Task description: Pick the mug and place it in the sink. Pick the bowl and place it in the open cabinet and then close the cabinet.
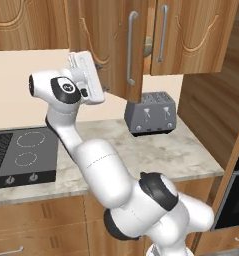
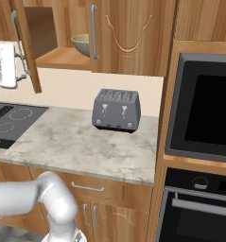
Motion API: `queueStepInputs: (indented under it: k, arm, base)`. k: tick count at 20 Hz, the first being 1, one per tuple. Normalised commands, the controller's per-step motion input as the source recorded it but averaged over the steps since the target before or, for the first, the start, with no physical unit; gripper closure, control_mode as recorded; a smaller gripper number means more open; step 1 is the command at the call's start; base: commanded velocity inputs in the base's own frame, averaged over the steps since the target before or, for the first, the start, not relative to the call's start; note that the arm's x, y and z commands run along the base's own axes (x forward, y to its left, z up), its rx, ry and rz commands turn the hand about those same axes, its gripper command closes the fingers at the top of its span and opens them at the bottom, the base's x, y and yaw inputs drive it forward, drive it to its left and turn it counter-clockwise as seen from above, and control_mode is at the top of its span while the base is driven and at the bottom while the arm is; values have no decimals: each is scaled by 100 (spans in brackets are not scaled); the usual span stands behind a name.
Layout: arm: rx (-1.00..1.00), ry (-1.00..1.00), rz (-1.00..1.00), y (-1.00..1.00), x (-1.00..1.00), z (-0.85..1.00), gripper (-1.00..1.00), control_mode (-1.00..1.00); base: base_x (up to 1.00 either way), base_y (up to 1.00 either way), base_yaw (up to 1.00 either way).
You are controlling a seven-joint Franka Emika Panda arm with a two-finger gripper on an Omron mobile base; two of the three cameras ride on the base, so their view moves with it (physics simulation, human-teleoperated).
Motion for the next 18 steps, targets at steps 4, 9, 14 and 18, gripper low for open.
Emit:
queueStepInputs:
  k: [4,9,14,18]
  arm:
    - [7,-9,0,-66,44,-3,-100,-100]
    - [12,-6,5,-77,56,-11,-100,-100]
    - [11,-3,18,-71,69,-30,-100,-100]
    - [14,-1,22,-66,86,-42,-100,-100]
  base:
    - [0,0,0]
    - [0,0,0]
    - [0,0,0]
    - [0,0,0]
